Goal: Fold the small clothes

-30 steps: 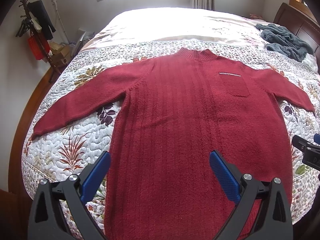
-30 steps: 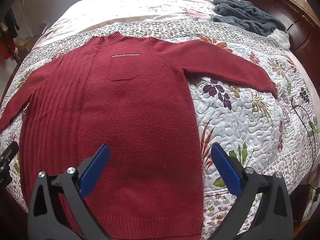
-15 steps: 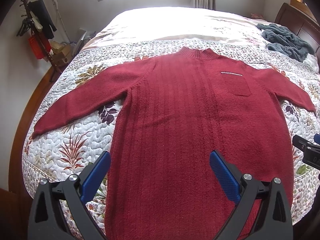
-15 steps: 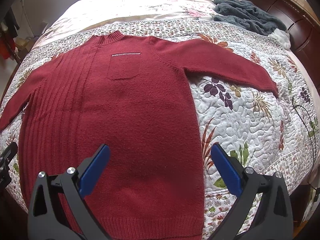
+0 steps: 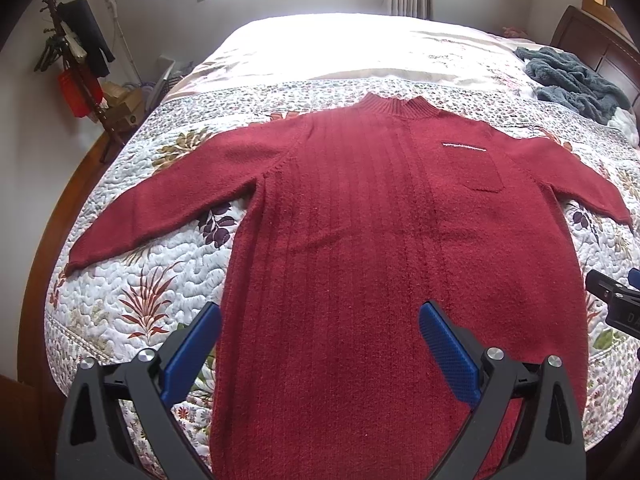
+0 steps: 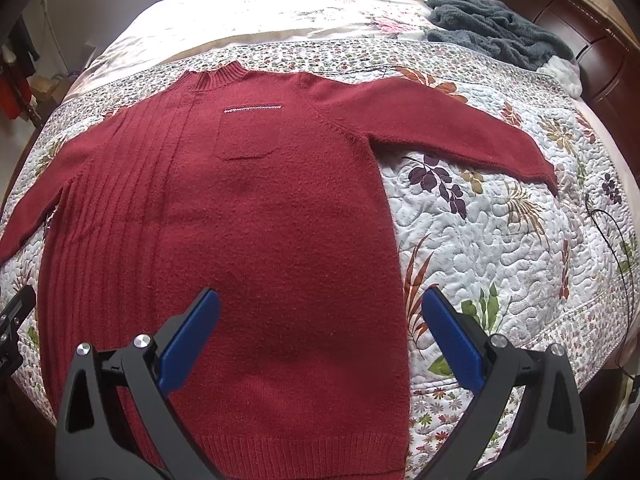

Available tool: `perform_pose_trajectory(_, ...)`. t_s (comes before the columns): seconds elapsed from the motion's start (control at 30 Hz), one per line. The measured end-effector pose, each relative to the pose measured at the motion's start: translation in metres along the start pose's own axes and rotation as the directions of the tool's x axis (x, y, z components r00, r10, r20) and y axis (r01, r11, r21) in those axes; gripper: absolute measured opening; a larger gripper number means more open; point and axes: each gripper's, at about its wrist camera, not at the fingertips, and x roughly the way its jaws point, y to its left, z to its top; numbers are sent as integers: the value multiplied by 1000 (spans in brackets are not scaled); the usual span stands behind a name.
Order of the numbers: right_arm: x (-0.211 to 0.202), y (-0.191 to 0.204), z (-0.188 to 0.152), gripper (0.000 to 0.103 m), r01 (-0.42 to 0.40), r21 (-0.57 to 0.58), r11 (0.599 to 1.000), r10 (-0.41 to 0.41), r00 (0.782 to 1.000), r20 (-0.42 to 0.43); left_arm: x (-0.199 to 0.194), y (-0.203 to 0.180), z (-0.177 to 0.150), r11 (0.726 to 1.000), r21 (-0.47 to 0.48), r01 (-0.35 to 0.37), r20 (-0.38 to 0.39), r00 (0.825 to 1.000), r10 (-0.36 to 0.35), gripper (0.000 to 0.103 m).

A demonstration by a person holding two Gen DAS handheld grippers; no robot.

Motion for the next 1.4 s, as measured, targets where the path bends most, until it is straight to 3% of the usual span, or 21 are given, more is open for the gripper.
perform_pose_trajectory(0.9, -1, 1, 0, 100, -2, -4, 1000, 2, 1000, 7, -1, 1, 1, 1000, -6, -6, -5, 1000, 6, 99)
perform_pose_trajectory(1.03, 0, -1, 2, 100, -9, -3, 1000, 9, 1000, 12, 0, 1, 1, 1000, -20, 10, -2, 1000, -10, 99)
perform_pose_trajectory(1.1, 2, -5, 2, 100, -31, -3, 1000, 31, 999, 31, 5, 1, 1, 998, -35, 59, 1, 998, -59, 99)
perform_pose_trajectory(1.17, 7, -14, 4, 100, -57, 6, 998, 57, 997, 42, 11, -1, 2, 992, -50, 116, -7, 993, -116, 99)
perform_pose_trajectory(1.27, 20, -50, 17, 100, -74, 60, 995, 72, 997, 34, 21, -12, 9, 993, -51, 105, -15, 994, -106, 99)
perform_pose_trajectory(1.4, 42, -142, 51, 100, -35, 201, 979, 30, 999, 28, 33, -43, 35, 992, -12, 122, -7, 993, -122, 99)
